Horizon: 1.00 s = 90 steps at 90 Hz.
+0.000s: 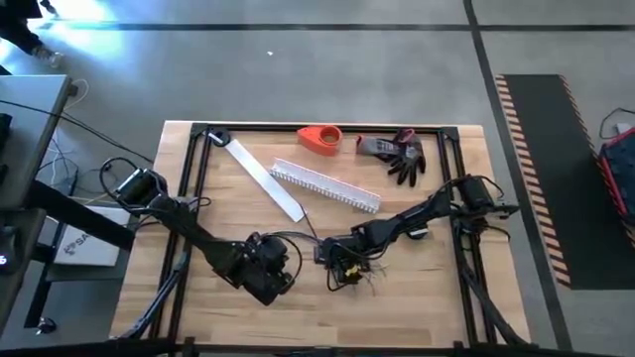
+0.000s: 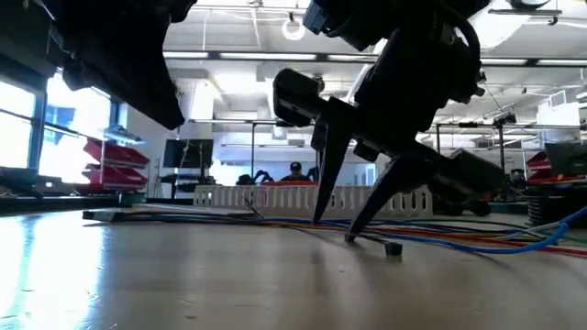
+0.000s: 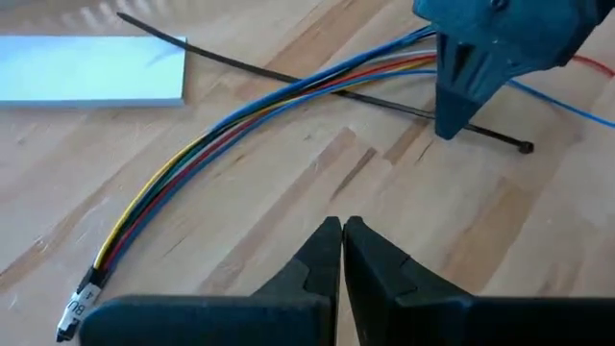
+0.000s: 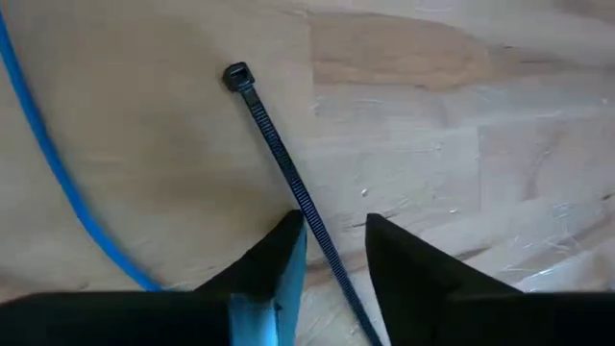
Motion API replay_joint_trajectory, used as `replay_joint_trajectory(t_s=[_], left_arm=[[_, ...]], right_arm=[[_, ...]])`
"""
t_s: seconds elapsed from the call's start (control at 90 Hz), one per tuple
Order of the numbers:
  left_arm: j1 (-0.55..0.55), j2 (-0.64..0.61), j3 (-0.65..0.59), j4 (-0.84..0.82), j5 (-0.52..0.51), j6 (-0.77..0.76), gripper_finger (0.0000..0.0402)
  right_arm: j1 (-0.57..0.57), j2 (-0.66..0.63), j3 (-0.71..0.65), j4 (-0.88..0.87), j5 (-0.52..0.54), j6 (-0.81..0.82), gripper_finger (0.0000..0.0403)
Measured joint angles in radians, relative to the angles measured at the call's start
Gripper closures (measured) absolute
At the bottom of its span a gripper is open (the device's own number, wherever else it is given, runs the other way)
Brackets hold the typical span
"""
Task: Ziptie cables
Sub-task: Wrap the cable wires with the black zip tie
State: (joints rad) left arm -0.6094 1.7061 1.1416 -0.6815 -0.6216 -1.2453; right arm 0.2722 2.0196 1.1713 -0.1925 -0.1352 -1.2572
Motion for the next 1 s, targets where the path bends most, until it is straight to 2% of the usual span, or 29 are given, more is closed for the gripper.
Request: replay_joint_trajectory(t_s=[0.256, 0.444, 0.567, 0.711, 0.867, 1.0], left_arm=[[0.0, 0.0, 0.0, 0.005, -0.005, 0.0, 0.0401], [-0.014, 0.0, 0.0, 0.009, -0.009, 0.026, 0.0401], [-0.039, 0.0, 0.0, 0.03, -0.059, 0.049, 0.0401], [-0.067, 0.0, 0.0, 0.071, -0.126, 0.098, 0.0401], [-0.084, 0.003, 0.0, 0.12, -0.225, 0.155, 0.0396], [-0.082, 0.018, 0.001, 0.159, -0.267, 0.231, 0.0372]], right_arm=[[0.0, 0.03, 0.0, 0.019, -0.032, 0.011, 0.0398], [0.002, 0.002, -0.002, 0.056, -0.033, 0.242, 0.0402], [-0.015, -0.049, -0.019, 0.069, -0.074, 0.441, 0.0403], [-0.07, -0.141, -0.127, 0.238, -0.154, 0.621, 0.0403], [-0.112, -0.212, -0.248, 0.44, -0.163, 0.814, 0.0403], [-0.122, -0.213, -0.325, 0.6, -0.163, 0.997, 0.0403]])
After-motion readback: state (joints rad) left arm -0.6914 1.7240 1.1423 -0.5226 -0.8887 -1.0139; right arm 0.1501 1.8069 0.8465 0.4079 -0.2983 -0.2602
